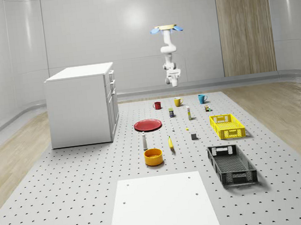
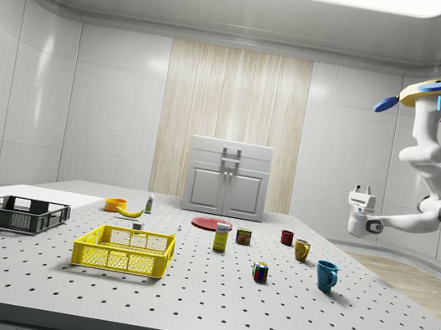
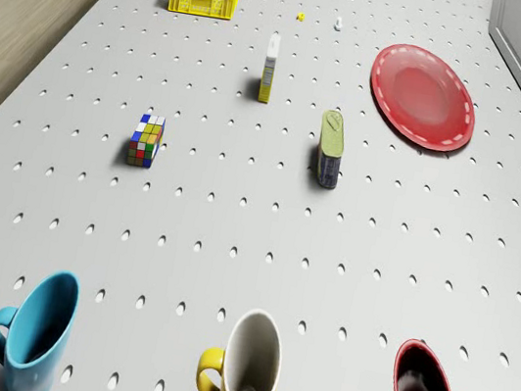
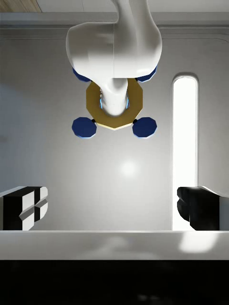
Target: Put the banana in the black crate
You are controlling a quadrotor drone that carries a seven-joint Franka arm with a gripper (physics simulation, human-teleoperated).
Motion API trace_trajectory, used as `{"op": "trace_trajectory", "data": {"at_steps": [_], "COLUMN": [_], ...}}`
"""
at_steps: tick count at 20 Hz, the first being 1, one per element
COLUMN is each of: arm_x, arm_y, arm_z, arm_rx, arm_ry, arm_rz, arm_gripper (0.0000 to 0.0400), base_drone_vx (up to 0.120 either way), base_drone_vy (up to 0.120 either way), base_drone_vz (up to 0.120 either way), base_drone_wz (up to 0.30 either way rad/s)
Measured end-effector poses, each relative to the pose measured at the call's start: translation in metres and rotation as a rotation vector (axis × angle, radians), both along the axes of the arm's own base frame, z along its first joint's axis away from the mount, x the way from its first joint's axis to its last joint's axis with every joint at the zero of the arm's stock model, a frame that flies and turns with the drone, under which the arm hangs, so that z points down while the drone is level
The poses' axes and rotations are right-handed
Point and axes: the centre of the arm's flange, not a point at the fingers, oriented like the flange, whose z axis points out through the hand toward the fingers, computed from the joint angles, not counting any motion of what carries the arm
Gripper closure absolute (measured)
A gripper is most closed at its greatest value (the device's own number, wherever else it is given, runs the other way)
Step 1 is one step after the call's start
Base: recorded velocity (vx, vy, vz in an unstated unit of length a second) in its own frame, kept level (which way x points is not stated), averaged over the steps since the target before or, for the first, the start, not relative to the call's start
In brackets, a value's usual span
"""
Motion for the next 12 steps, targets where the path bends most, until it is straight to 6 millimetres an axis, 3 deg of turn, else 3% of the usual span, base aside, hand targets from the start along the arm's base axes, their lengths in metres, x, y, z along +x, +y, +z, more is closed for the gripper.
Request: {"op": "trace_trajectory", "data": {"at_steps": [12], "arm_x": [0.0003], "arm_y": [0.0001], "arm_z": [0.0118], "arm_rx": [0.0], "arm_ry": [-0.009], "arm_rz": [0.0], "arm_gripper": [0.0], "base_drone_vx": [0.12], "base_drone_vy": [-0.12], "base_drone_vz": [0.0], "base_drone_wz": [0.0]}}
